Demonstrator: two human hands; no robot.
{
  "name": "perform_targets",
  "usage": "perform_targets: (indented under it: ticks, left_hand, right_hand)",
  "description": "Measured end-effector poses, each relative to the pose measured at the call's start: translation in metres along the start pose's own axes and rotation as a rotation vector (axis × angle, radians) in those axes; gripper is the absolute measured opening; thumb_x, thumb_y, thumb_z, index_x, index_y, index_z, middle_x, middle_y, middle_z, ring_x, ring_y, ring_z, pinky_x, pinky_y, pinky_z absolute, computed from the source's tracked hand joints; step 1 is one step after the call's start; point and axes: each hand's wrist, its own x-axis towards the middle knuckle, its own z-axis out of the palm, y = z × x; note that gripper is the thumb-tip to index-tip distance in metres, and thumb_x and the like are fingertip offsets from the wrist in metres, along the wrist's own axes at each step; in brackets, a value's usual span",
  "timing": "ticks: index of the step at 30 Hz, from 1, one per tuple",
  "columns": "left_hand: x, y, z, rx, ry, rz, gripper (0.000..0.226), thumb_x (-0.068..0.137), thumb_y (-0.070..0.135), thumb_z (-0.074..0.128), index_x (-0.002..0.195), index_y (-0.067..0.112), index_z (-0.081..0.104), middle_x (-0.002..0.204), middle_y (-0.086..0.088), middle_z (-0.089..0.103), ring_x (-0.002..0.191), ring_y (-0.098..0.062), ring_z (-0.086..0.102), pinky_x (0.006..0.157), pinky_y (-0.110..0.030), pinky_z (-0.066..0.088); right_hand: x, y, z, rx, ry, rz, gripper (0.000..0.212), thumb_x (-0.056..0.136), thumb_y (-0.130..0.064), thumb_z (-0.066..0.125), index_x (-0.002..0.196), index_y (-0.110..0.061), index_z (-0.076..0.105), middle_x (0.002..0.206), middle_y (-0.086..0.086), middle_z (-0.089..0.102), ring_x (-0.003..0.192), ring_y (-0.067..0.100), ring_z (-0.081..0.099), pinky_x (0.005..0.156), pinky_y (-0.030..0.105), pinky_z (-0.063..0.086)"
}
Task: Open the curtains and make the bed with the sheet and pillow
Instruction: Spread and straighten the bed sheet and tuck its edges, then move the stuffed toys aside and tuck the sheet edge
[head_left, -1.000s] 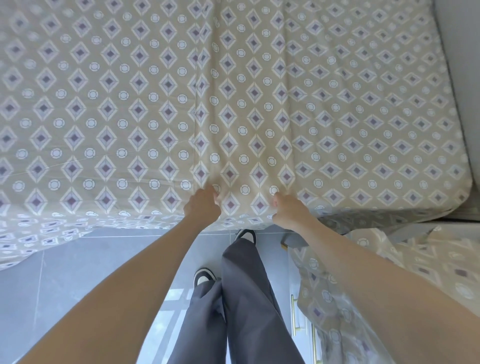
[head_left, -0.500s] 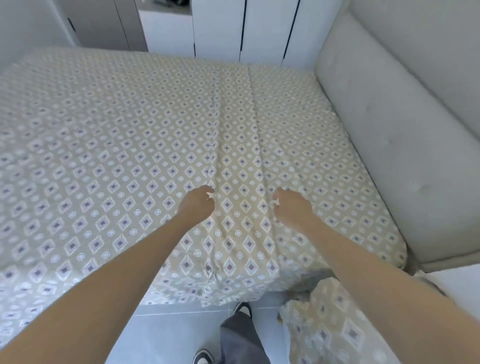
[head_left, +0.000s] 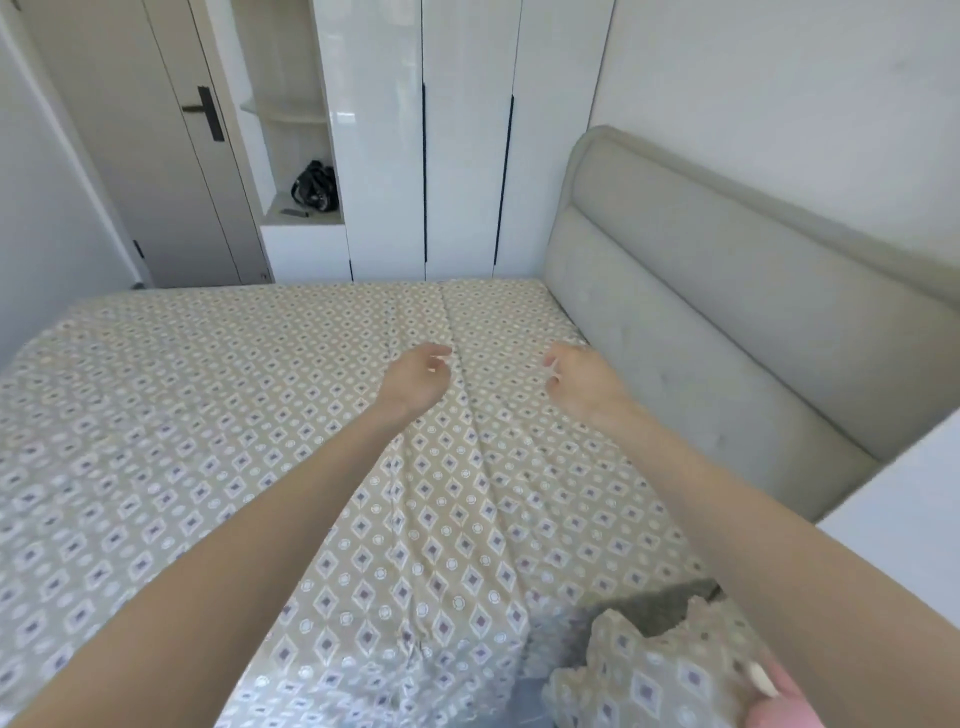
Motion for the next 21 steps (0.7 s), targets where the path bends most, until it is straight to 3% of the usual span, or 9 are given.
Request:
perform_targets:
  ticks: [11,15,19,21]
  left_hand:
    - [-0.059,0.092,0.099,-0.048,-0.213,0.142,0.037,0.096,0.017,0.043,0.132,0.02,0.052,0.131,-0.003,0.055,0.105,-0.016,0.056,0.085,-0.023,0.039]
    - [-0.089,0.118,0.153,-0.029,-0.306,0.167,0.038,0.097,0.018,0.042,0.133,0.02,0.052,0.131,-0.001,0.055,0.103,-0.015,0.055,0.083,-0.022,0.038]
    - [-0.139,0.137,0.222,-0.008,-0.464,0.193,0.038,0.097,0.017,0.041,0.132,0.018,0.052,0.13,-0.003,0.055,0.11,-0.017,0.054,0.084,-0.024,0.04]
    - [-0.166,0.141,0.256,0.006,-0.552,0.193,0.038,0.097,0.017,0.041,0.133,0.017,0.052,0.133,-0.004,0.054,0.117,-0.018,0.053,0.092,-0.028,0.043]
  right_hand:
    - [-0.109,0.097,-0.053,0.027,0.051,0.2,0.034,0.087,-0.01,0.048,0.12,-0.015,0.054,0.125,0.01,0.057,0.116,0.029,0.053,0.094,0.035,0.046]
    - [-0.167,0.146,-0.065,0.017,0.059,0.301,0.031,0.089,-0.012,0.047,0.118,-0.018,0.054,0.123,0.006,0.056,0.111,0.027,0.054,0.09,0.037,0.047]
    - [-0.238,0.205,-0.076,0.005,0.052,0.457,0.034,0.09,-0.014,0.046,0.123,-0.018,0.053,0.125,0.006,0.055,0.115,0.027,0.051,0.093,0.039,0.046]
    - [-0.275,0.231,-0.078,0.014,0.021,0.522,0.035,0.091,-0.014,0.047,0.125,-0.018,0.051,0.125,0.006,0.053,0.116,0.026,0.049,0.093,0.038,0.045]
